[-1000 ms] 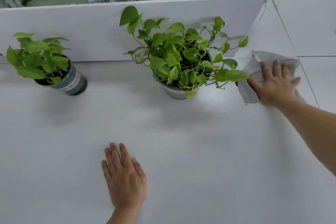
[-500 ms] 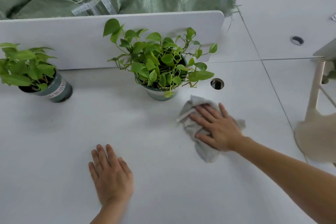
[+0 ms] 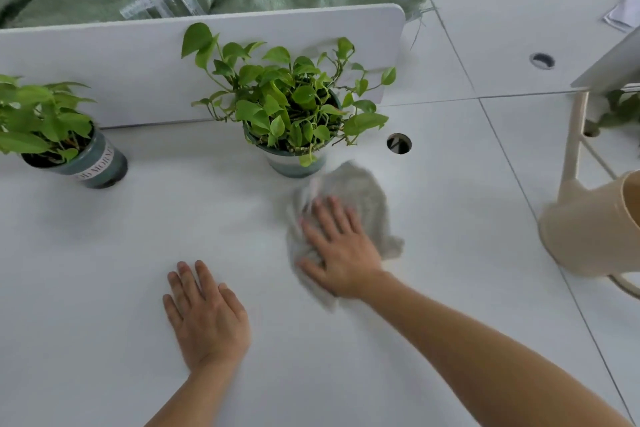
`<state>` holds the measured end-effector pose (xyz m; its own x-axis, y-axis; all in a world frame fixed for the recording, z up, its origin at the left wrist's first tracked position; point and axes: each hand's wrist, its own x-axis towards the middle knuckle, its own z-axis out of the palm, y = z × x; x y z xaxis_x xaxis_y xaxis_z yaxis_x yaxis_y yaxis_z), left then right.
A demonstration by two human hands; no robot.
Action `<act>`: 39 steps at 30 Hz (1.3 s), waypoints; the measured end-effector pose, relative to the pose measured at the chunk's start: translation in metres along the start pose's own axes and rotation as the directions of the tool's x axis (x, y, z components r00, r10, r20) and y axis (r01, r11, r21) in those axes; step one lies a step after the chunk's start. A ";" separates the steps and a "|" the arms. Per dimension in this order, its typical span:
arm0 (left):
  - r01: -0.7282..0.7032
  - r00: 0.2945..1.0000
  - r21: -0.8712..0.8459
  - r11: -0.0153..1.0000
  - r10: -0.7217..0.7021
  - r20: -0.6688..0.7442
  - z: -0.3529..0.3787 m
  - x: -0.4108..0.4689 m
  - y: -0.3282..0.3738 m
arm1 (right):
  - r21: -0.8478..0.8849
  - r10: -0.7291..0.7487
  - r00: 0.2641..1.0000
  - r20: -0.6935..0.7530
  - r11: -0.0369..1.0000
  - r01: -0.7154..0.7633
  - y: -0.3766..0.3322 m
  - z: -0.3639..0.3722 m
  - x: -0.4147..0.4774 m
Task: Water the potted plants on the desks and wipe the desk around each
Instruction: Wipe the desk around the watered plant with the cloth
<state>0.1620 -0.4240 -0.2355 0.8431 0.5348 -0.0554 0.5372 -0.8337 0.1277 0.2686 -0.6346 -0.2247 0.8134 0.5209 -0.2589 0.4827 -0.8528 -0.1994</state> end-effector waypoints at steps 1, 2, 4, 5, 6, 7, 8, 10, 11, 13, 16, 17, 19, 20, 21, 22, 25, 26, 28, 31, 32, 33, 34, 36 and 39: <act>0.001 1.000 -0.002 1.000 -0.001 -0.005 0.000 0.000 -0.001 | -0.016 -0.124 0.992 0.017 0.992 0.125 -0.005 0.005 -0.016; 0.000 1.000 -0.006 1.000 0.000 -0.003 -0.001 -0.001 0.000 | -0.023 -0.231 0.973 0.019 0.973 0.231 0.005 0.008 -0.033; 0.002 1.000 -0.011 1.000 -0.002 0.000 -0.002 -0.001 0.002 | -0.068 -0.334 0.942 0.016 0.940 0.334 0.045 0.008 -0.057; 0.007 1.000 -0.009 1.000 -0.007 -0.002 -0.002 -0.001 0.001 | -0.093 -0.293 0.956 0.003 0.952 0.292 0.073 0.006 -0.063; 0.006 1.000 -0.009 1.000 -0.006 -0.002 -0.002 -0.001 0.002 | -0.104 -0.169 0.985 -0.040 0.981 0.164 0.105 0.003 -0.068; 0.004 1.000 -0.012 1.000 -0.005 -0.005 -0.002 -0.001 0.002 | -0.091 0.011 0.996 -0.093 0.996 -0.020 0.137 -0.002 -0.070; 0.006 1.000 -0.016 1.000 -0.006 -0.007 -0.001 -0.001 0.002 | -0.061 0.211 0.968 -0.133 0.974 -0.220 0.165 -0.010 -0.072; 0.008 1.000 -0.018 1.000 -0.008 -0.009 0.000 -0.001 0.002 | 0.019 0.522 0.841 -0.144 0.851 -0.525 0.203 -0.025 -0.072; 0.006 1.000 -0.014 1.000 -0.007 -0.005 0.001 0.000 0.002 | 0.074 0.630 0.768 -0.112 0.776 -0.626 0.207 -0.029 -0.067; 0.010 1.000 -0.012 1.000 -0.010 -0.002 0.002 0.002 0.000 | 0.190 0.776 0.623 -0.101 0.630 -0.753 0.186 -0.031 -0.048; 0.009 1.000 0.002 1.000 -0.009 0.010 0.002 0.001 -0.001 | 0.241 0.797 0.592 -0.116 0.601 -0.762 0.106 -0.018 -0.016; 0.004 1.000 0.006 1.000 -0.004 0.015 0.002 0.000 -0.001 | 0.217 0.719 0.684 -0.124 0.692 -0.688 0.073 -0.008 -0.012; 0.005 1.000 0.001 1.000 -0.005 0.018 0.000 0.001 -0.001 | 0.154 0.433 0.896 -0.094 0.896 -0.416 0.012 0.007 -0.022; 0.009 1.000 -0.006 1.000 -0.009 0.018 0.000 0.001 0.000 | 0.119 0.272 0.960 -0.065 0.957 -0.263 -0.007 0.014 -0.035; 0.008 1.000 -0.014 1.000 -0.007 0.014 -0.001 0.001 0.000 | 0.081 0.120 0.991 -0.058 0.990 -0.115 -0.015 0.019 -0.050; 0.005 1.000 -0.019 1.000 -0.004 0.013 -0.002 0.000 0.001 | 0.043 -0.017 0.998 -0.060 0.999 0.020 -0.011 0.021 -0.066; -0.001 1.000 -0.024 1.000 0.001 0.012 -0.004 -0.001 0.001 | -0.061 -0.202 0.979 -0.022 0.978 0.200 0.052 0.024 -0.103; -0.001 1.000 -0.030 1.000 0.001 0.011 -0.003 -0.001 0.000 | -0.085 -0.138 0.990 -0.038 0.987 0.134 0.080 0.023 -0.113; -0.005 1.000 -0.032 0.999 0.006 0.013 -0.003 -0.001 0.001 | -0.070 0.128 0.984 -0.123 0.988 -0.137 0.133 0.012 -0.129; -0.021 1.000 -0.027 0.999 0.021 -0.002 0.000 0.000 0.002 | 0.046 0.524 0.845 -0.103 0.851 -0.522 0.158 0.003 -0.138; -0.023 1.000 -0.027 0.999 0.023 -0.012 0.000 0.001 0.002 | 0.098 0.625 0.775 -0.099 0.781 -0.617 0.145 0.006 -0.133; -0.021 1.000 -0.031 0.999 0.021 -0.013 0.000 0.001 0.000 | 0.152 0.711 0.696 -0.100 0.702 -0.695 0.122 0.010 -0.126; -0.024 1.000 -0.031 0.999 0.024 -0.014 0.001 0.002 0.000 | 0.198 0.758 0.645 -0.102 0.651 -0.733 0.092 0.018 -0.119; -0.046 0.999 -0.034 0.998 0.046 -0.024 0.002 0.002 -0.001 | 0.237 0.695 0.700 -0.162 0.716 -0.656 0.022 0.037 -0.114; -0.079 0.997 -0.070 0.994 0.079 -0.004 -0.001 0.005 -0.007 | 0.143 0.321 0.936 -0.146 0.943 -0.301 -0.063 0.062 -0.148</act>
<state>0.1628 -0.4156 -0.2359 0.8827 0.4682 -0.0411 0.4663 -0.8614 0.2011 0.0978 -0.6561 -0.2325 0.9636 0.2079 -0.1683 0.1633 -0.9555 -0.2455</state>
